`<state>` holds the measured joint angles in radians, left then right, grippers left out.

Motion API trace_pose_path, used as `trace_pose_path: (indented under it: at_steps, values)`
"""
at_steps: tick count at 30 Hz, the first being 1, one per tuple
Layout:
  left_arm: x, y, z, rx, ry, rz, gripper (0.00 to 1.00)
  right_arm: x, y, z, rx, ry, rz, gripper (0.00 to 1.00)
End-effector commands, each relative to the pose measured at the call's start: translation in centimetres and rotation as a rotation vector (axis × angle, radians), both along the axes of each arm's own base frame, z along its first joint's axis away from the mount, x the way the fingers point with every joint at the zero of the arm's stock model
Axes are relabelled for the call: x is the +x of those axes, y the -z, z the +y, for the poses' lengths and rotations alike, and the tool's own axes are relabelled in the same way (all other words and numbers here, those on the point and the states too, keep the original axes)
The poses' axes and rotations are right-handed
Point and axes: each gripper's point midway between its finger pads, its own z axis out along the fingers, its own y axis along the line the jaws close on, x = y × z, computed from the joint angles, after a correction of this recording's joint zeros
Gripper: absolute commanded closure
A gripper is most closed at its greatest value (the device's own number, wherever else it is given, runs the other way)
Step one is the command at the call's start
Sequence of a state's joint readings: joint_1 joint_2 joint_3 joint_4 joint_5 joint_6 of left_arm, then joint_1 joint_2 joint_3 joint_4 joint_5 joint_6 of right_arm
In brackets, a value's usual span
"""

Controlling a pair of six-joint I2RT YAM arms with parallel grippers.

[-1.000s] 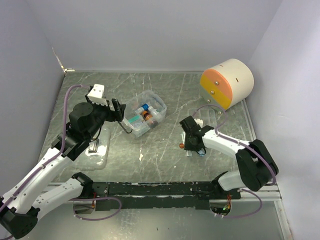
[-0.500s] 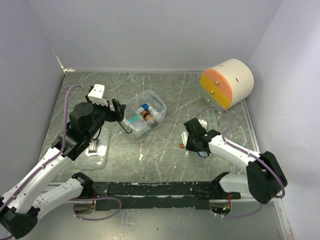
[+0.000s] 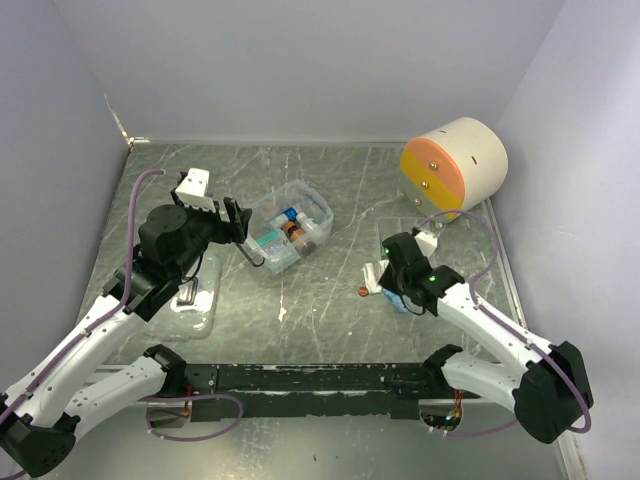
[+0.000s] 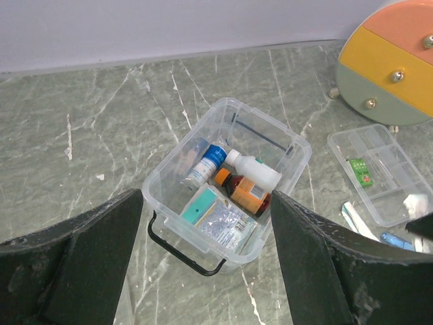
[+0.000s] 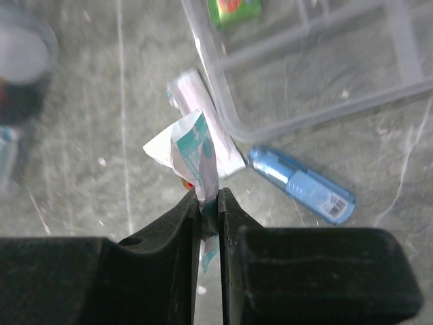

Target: Organize the medicine kit

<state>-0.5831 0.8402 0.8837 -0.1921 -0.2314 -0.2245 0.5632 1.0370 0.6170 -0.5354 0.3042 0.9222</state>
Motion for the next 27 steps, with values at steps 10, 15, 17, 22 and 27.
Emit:
trace_pose_path:
  at_steps: [10, 15, 17, 22, 27]
  values:
    - [-0.3, -1.8, 0.3, -0.025, 0.000, -0.036, 0.13, 6.1, -6.0, -5.5, 0.065, 0.391, -0.270, 0.87]
    - [-0.8, -2.6, 0.4, -0.047, 0.006, -0.043, 0.13, 6.3, -6.3, -6.9, 0.079, 0.468, -0.329, 0.86]
    - [-0.9, -2.9, 0.4, -0.054, 0.006, -0.044, 0.13, 6.2, -6.0, -7.3, 0.074, 0.500, -0.315, 0.86]
    - [-1.3, -3.8, 1.0, -0.087, -0.014, -0.066, 0.14, 5.5, -4.9, -7.8, 0.128, 0.599, -0.293, 0.86]
    - [-1.1, -5.4, 2.6, -0.164, -0.113, -0.109, 0.11, 5.6, -3.4, -7.9, 0.165, 0.637, -0.200, 0.85]
